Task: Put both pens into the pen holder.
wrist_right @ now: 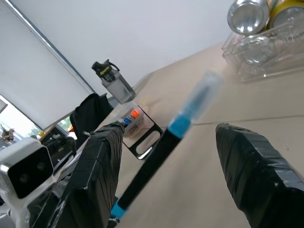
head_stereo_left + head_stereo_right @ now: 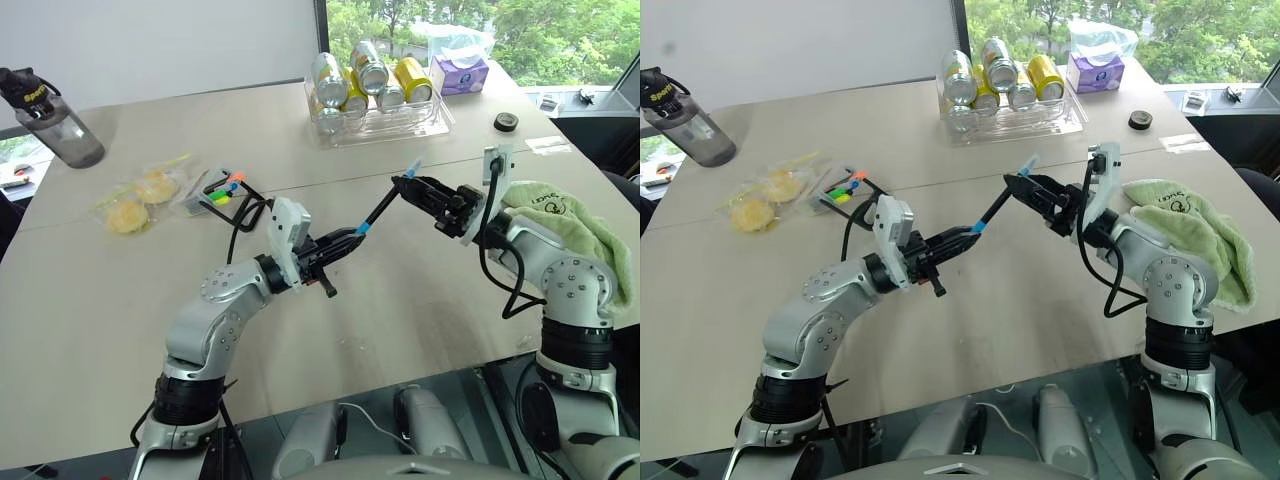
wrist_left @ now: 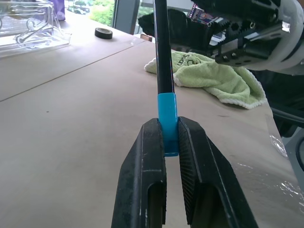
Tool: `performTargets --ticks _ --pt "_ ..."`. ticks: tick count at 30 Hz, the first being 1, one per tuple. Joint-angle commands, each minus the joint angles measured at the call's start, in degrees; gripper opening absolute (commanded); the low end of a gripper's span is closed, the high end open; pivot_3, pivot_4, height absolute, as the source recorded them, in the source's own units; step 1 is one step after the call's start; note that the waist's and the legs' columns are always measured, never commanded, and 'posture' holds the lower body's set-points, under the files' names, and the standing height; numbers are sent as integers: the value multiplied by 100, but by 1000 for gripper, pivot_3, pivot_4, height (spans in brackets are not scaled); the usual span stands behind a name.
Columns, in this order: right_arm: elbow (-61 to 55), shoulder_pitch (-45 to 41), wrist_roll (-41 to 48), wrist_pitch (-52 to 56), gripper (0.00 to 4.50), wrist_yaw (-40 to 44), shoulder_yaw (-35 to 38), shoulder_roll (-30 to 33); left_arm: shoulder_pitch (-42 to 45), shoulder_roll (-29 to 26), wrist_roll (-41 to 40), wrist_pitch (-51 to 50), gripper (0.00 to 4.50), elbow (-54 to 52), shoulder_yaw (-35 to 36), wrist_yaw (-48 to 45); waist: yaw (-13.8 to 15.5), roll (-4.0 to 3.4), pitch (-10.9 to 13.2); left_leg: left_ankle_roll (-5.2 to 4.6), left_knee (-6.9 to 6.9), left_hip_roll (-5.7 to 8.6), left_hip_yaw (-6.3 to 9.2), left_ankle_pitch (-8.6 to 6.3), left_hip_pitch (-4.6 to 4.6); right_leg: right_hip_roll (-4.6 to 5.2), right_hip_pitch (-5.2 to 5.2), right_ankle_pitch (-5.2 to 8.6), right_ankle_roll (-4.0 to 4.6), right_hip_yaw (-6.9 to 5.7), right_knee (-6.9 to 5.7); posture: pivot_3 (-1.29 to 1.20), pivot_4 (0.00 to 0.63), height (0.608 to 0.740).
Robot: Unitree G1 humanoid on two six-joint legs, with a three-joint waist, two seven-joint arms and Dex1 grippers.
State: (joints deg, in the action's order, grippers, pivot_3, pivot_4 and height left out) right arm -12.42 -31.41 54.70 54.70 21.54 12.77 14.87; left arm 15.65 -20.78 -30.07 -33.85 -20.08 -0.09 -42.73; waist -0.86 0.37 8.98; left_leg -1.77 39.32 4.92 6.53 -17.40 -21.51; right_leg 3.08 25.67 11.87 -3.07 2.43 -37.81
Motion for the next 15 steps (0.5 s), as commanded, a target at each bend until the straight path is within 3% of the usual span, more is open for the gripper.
performTargets --ticks 1,8,14,15 --pt "-58 -115 187 -115 3311 20 120 -14 77 -67 -140 134 28 -211 -1 -95 0 0 0 0 0 0 0 0 0 0 0 0 0 0 0 0 150 739" --pt "-110 -75 278 -133 238 93 97 20 48 -125 -215 113 0 -216 -33 -148 -12 -1 1 0 -2 0 0 0 0 0 1 0 0 1 0 0 150 739" --pt "-128 -104 332 -183 127 109 64 89 71 -221 -196 20 0 -157 -74 -103 -5 -1 1 0 -2 0 1 0 0 0 0 0 0 0 2 0 150 739" --pt "-169 -122 282 -186 127 193 6 177 75 -266 -301 -47 443 -188 -51 -187 -5 -1 1 0 -3 0 1 0 0 0 0 0 0 0 2 0 150 739"
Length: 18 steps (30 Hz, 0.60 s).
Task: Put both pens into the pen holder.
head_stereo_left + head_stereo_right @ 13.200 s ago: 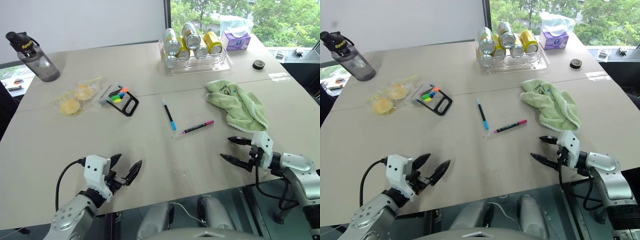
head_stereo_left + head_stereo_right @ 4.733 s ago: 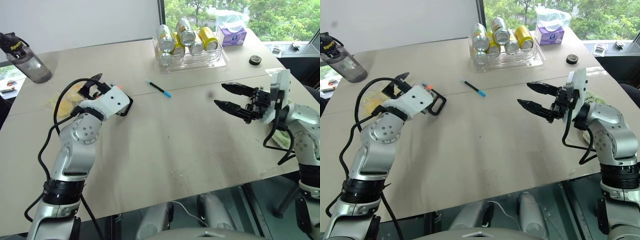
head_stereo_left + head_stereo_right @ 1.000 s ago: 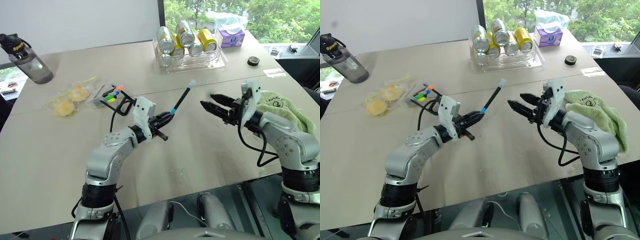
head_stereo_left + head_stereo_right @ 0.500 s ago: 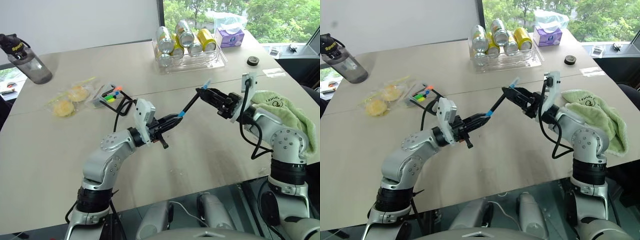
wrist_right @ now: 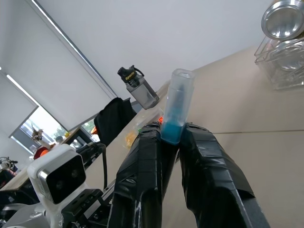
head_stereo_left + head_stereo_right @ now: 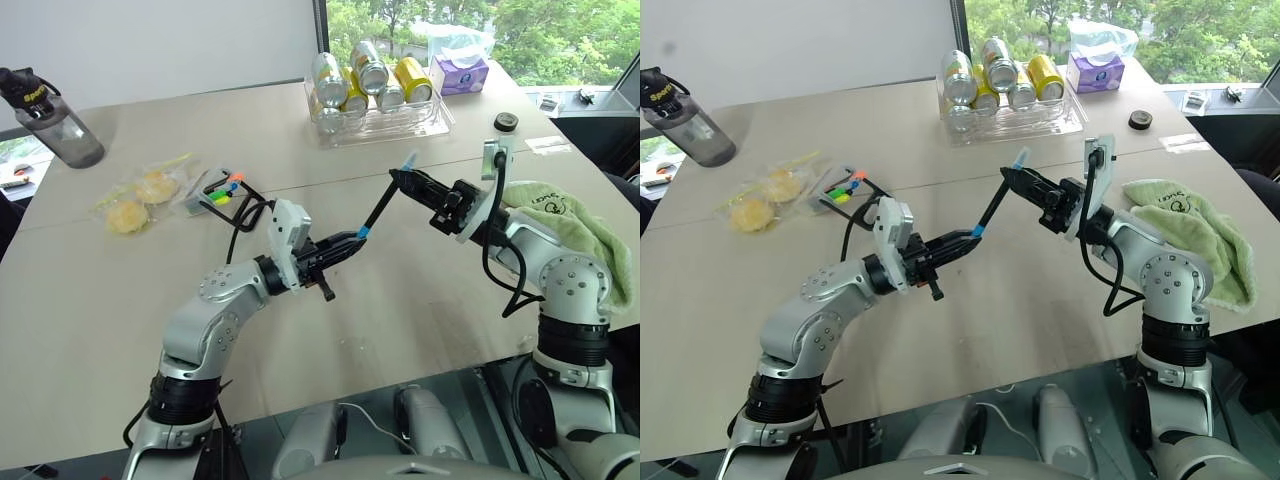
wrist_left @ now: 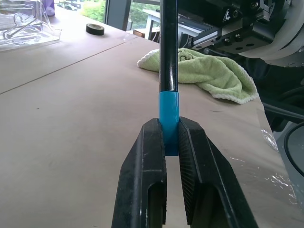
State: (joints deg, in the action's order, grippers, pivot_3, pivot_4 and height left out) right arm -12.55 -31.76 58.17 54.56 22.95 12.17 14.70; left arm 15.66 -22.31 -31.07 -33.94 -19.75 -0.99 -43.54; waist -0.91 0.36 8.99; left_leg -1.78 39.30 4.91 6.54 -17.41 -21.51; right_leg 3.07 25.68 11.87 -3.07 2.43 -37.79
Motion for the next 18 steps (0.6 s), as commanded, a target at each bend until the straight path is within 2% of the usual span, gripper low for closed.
performTargets --ticks 1,2,6,8,11,18 --pt "-186 -99 -102 -174 126 115 24 259 76 -146 -284 -85 903 -246 56 -170 -1 0 0 0 0 0 0 0 0 0 0 0 0 0 0 0 150 739" --pt "-254 -113 -188 -188 123 226 -82 371 99 -210 -341 -138 1232 -268 67 -229 1 0 0 0 0 0 0 0 0 0 0 0 0 0 0 0 150 739" --pt "-496 -160 -594 -321 123 643 -581 768 317 -462 -115 -129 3137 -149 8 -160 0 0 1 0 -1 1 2 0 -2 0 0 0 0 -3 2 0 150 739" --pt "-655 -187 -848 -405 123 939 -931 985 512 -575 -256 -270 4012 -118 14 -292 -8 0 1 0 -1 -1 2 0 -2 -1 0 0 0 -4 2 0 150 739" --pt "-938 -252 -1146 -527 123 1377 -1431 1260 856 -694 -324 -465 4012 -32 -76 -446 0 0 1 0 0 0 3 0 -5 0 1 0 0 -6 4 0 150 739" --pt "-1231 -440 -1639 -759 123 1984 -2053 1593 1406 -1068 -235 -710 4012 69 -436 -901 3 1 2 0 -1 1 17 0 -14 1 2 0 0 -17 16 0 150 739"
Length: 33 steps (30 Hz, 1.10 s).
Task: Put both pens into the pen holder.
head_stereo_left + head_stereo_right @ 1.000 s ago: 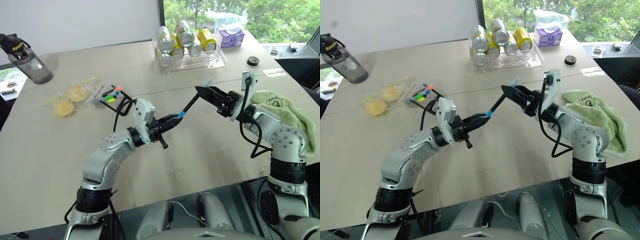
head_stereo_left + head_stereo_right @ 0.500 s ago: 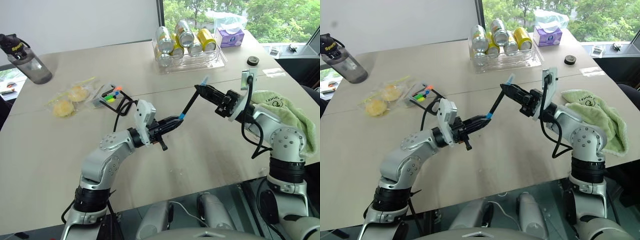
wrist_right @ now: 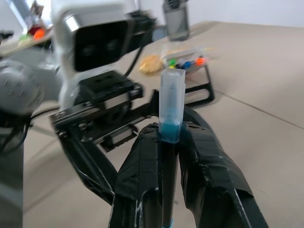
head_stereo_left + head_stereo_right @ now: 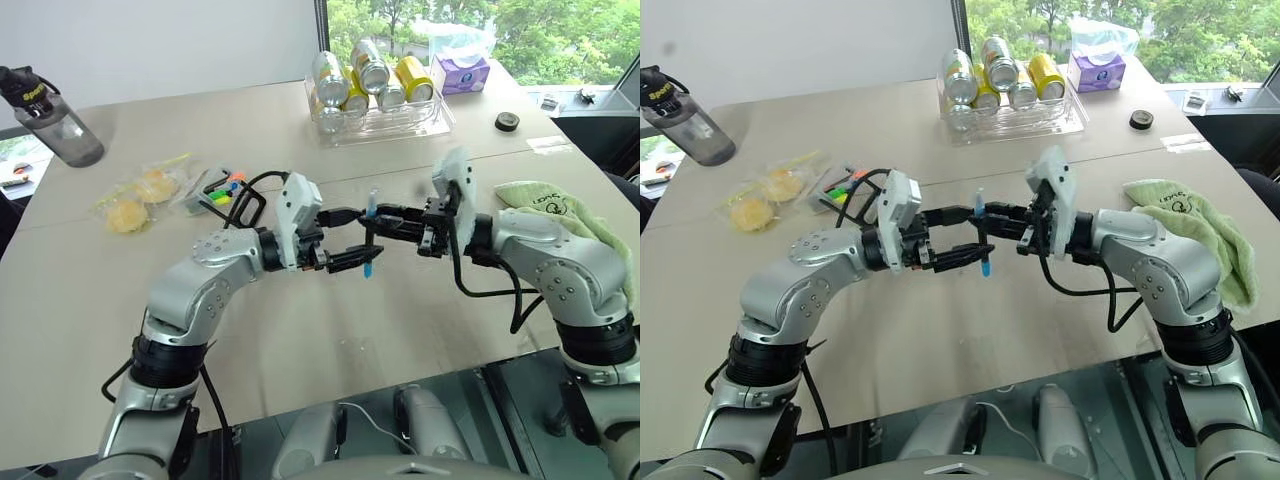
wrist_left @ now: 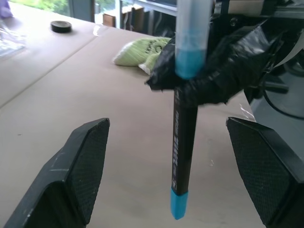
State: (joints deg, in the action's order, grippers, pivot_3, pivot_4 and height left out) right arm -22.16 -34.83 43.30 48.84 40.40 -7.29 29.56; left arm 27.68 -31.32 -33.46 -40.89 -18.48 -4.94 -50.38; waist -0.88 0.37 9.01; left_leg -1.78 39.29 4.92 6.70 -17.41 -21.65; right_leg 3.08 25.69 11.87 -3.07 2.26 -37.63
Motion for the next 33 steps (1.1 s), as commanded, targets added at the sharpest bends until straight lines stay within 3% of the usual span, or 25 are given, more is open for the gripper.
performTargets --ticks 1,6,7,10,15,16,21,27,33 --pt "-272 -134 -216 -227 123 276 -153 125 251 -226 1 -32 4012 -55 -69 -278 0 0 0 0 0 0 0 0 0 0 0 0 0 0 0 0 150 739" --pt "-249 -151 -301 -289 123 374 -168 60 358 -477 132 25 4012 -18 -243 -527 2 0 0 0 -1 0 2 0 -1 1 0 0 0 -1 2 0 150 739" --pt "-256 -150 -309 -289 123 376 -168 48 356 -481 135 34 3800 -13 -246 -534 3 0 0 0 -1 0 2 0 -2 1 0 0 0 0 3 0 150 739" --pt "-271 -140 -338 -282 123 357 -164 5 318 -480 143 16 2748 -48 -242 -563 4 0 0 0 -1 0 4 0 -2 2 0 0 0 -1 3 0 150 739" --pt "-351 -181 -246 -142 123 314 -154 -102 303 -425 210 35 227 -66 -247 -497 7 0 0 0 -1 0 4 0 -2 2 0 0 0 -1 3 0 150 739" --pt "-364 -193 -227 -112 123 306 -153 -124 312 -409 226 43 89 -59 -257 -485 7 0 1 0 0 0 5 0 -2 2 1 0 0 -1 4 0 150 739" --pt "-375 -232 -69 96 123 343 -94 -159 312 -357 288 77 89 -82 -275 -435 7 0 0 0 -1 0 5 0 -2 2 1 0 0 -1 4 0 150 739" --pt "-331 6 -162 34 2846 404 195 149 160 -391 583 366 0 -185 -152 -132 4 0 1 0 -2 0 6 0 -3 2 2 0 0 0 4 0 150 739" --pt "-154 608 -380 -582 2846 559 851 619 374 -513 1907 1448 0 116 -246 657 60 2 2 0 -2 3 14 0 -10 6 0 0 0 -4 14 0 150 739"
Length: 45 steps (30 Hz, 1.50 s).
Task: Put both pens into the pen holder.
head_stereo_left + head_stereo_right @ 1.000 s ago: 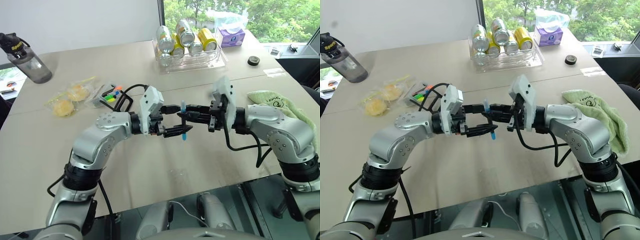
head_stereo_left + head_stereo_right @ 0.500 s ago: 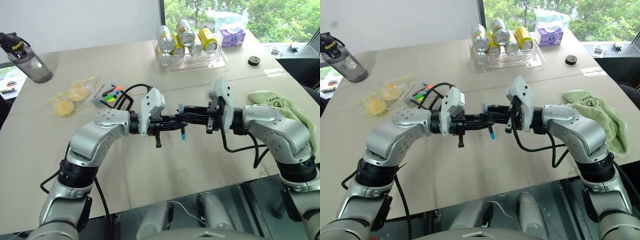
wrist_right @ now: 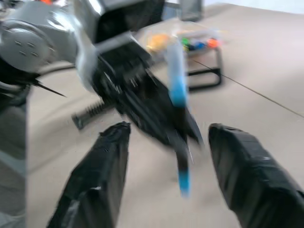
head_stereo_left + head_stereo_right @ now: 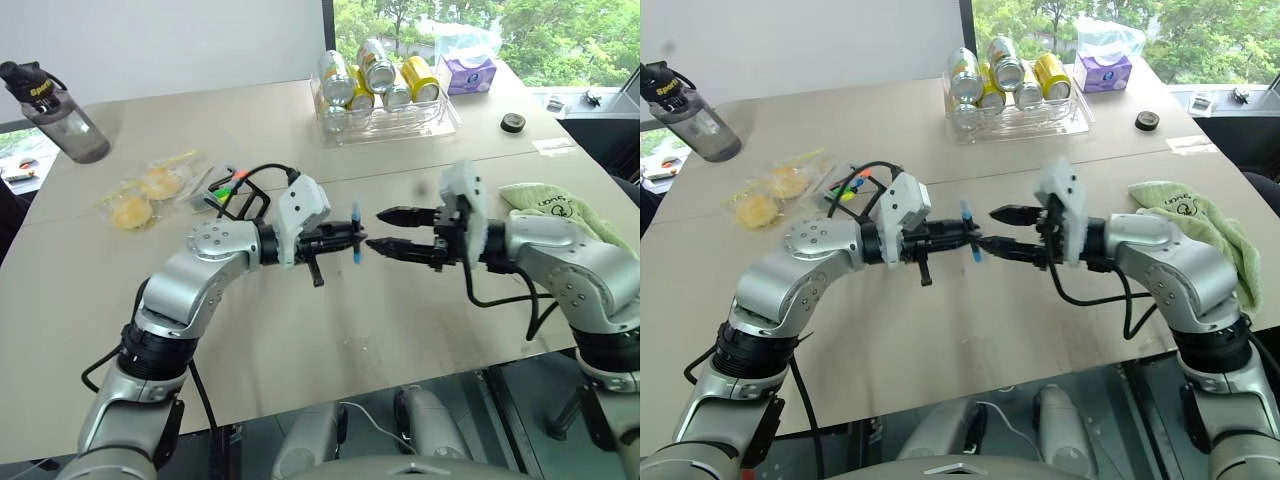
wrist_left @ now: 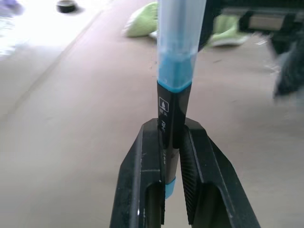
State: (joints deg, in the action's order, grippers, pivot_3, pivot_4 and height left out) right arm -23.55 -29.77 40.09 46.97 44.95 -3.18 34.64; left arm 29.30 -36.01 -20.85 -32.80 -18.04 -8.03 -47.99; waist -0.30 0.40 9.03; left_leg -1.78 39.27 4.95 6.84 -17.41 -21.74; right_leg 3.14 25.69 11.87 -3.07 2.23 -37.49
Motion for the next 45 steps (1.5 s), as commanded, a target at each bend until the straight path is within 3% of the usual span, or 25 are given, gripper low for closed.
performTargets --ticks 1,5,9,16,33,45 --pt "19 175 -23 -525 2846 97 606 82 264 -13 932 890 0 172 59 647 5 0 0 0 0 0 -2 0 1 -1 0 0 0 -1 0 0 150 739" --pt "166 324 147 -773 2846 199 1023 59 396 102 1563 1431 0 425 67 1168 -18 1 0 0 -4 -1 -4 0 2 -1 1 0 0 1 -1 0 150 739" --pt "205 341 516 -759 2846 329 1339 46 557 -248 2942 2322 0 801 -262 1734 -34 1 1 0 -4 -1 -4 0 1 -1 2 0 0 1 -1 0 150 739" --pt "267 254 1008 -1006 2846 537 1592 -208 661 -337 4162 2663 0 1187 -471 2228 -26 1 1 0 -6 0 -5 0 0 -1 1 0 0 -1 -1 0 150 739" --pt "426 279 810 -1234 2846 650 1371 -161 -22 -292 5239 1439 0 265 -44 2277 -31 1 1 0 -5 0 -3 0 0 0 3 0 0 -5 -5 0 150 739" --pt "448 280 896 -1187 2846 643 1361 -218 -458 -220 5443 1022 0 147 207 2439 -31 1 1 0 -4 0 -1 0 1 0 3 0 0 -6 -8 0 150 739"
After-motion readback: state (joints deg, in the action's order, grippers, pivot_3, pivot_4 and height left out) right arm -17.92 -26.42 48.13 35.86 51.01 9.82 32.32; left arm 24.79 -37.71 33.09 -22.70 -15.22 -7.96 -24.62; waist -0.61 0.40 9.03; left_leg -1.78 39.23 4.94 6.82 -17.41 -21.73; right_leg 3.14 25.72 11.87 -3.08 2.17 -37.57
